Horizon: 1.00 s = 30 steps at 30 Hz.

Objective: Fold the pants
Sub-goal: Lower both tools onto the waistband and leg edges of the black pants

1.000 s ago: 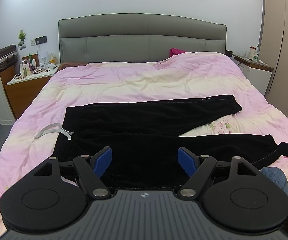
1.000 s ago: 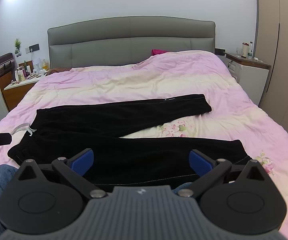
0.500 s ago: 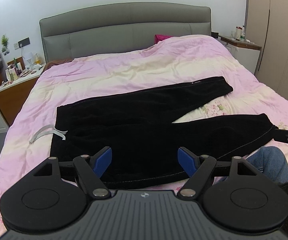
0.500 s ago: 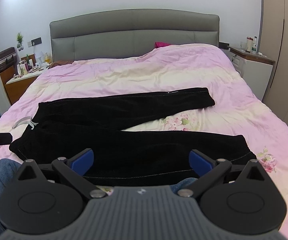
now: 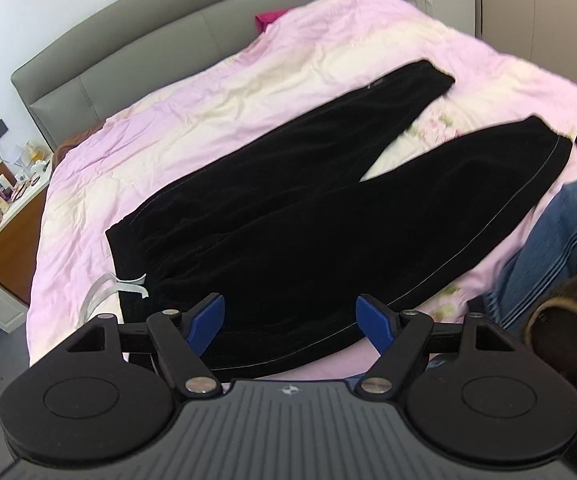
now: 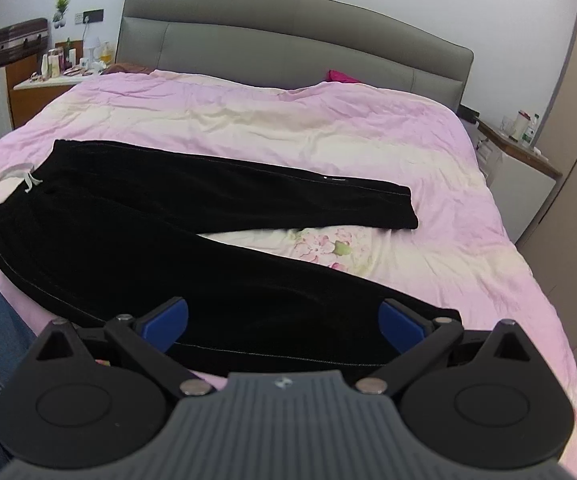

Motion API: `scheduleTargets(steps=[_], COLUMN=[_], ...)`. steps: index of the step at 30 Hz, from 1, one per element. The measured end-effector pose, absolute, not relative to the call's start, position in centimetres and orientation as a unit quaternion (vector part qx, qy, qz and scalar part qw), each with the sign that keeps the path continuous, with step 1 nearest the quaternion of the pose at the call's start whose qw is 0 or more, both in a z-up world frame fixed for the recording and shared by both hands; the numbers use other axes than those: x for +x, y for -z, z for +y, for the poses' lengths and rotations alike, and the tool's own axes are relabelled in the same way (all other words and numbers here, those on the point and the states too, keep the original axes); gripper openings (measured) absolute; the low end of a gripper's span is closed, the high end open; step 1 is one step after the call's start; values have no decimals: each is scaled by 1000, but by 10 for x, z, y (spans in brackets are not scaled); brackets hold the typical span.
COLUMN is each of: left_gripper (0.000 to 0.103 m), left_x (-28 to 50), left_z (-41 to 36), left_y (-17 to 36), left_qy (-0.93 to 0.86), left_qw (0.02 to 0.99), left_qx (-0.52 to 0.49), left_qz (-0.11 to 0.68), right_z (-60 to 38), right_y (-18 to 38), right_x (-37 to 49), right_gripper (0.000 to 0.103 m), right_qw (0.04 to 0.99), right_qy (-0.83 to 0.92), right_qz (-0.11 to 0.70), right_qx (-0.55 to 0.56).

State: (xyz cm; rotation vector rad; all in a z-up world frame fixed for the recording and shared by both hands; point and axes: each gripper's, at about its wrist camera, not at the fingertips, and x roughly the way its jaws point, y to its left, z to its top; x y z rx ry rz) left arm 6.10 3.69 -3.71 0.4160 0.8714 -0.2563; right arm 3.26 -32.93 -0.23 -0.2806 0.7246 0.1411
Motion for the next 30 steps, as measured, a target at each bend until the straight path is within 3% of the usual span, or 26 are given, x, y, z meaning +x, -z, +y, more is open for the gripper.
scheduleTargets(steps=[14,25,30], left_gripper=[86,85,78], left_x=[119,174,192], left_z=[94,133,129], left_y=[103,177,201], left_qy=[162,214,258], left_qw=[796,696,598], left_qx=[351,447,512], left_qz=[466,520,560], right_z=[-384,-444,-471], right_y=[78,130,141], right_x=[135,201,217], right_gripper=[65,61,61], right_qw=[866,804,784], right_qy=[-141,-147,-139], right_qz=[430,514,542], right_qx=[-213,-261,-268])
